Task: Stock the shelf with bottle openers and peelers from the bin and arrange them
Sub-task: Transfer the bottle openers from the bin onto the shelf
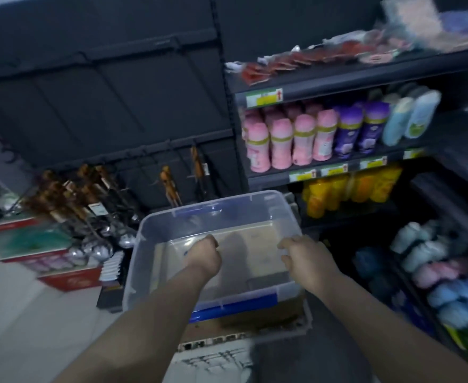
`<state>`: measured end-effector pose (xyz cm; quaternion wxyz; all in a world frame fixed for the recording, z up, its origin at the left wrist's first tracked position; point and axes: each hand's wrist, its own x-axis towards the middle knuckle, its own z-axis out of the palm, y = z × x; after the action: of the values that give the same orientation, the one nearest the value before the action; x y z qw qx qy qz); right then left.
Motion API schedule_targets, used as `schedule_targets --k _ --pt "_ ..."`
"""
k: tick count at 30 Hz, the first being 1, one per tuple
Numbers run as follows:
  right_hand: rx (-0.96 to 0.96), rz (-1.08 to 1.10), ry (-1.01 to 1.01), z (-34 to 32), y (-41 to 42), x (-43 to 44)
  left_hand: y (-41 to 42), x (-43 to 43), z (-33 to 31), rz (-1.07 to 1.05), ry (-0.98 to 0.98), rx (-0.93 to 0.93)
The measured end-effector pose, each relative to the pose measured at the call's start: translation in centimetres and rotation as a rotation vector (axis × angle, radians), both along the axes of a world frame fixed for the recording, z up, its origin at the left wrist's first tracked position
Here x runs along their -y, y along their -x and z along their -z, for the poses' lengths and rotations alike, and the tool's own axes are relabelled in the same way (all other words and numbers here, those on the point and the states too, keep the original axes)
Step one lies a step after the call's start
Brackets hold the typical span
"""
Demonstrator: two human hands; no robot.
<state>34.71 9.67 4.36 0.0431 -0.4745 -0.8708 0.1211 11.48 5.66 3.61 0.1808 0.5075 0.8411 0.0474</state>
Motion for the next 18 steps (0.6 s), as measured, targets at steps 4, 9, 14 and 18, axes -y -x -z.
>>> schedule_targets --k 4,9,14,18 --pt "0.029 -0.003 0.155 2.9 5.7 -0.7 7.0 -0.3 2.6 0.052 0.137 -0.009" --pt "0.162 -0.002 0.232 4.7 9.3 -0.9 10.6 -2.6 6.2 0.256 0.258 0.017" --pt "0.191 0.043 0.246 6.1 10.0 -0.9 11.2 -3.5 8.6 0.431 0.325 -0.195" --pt "0.184 0.037 0.246 6.8 10.7 -1.2 11.5 -3.1 9.8 0.42 0.326 -0.327"
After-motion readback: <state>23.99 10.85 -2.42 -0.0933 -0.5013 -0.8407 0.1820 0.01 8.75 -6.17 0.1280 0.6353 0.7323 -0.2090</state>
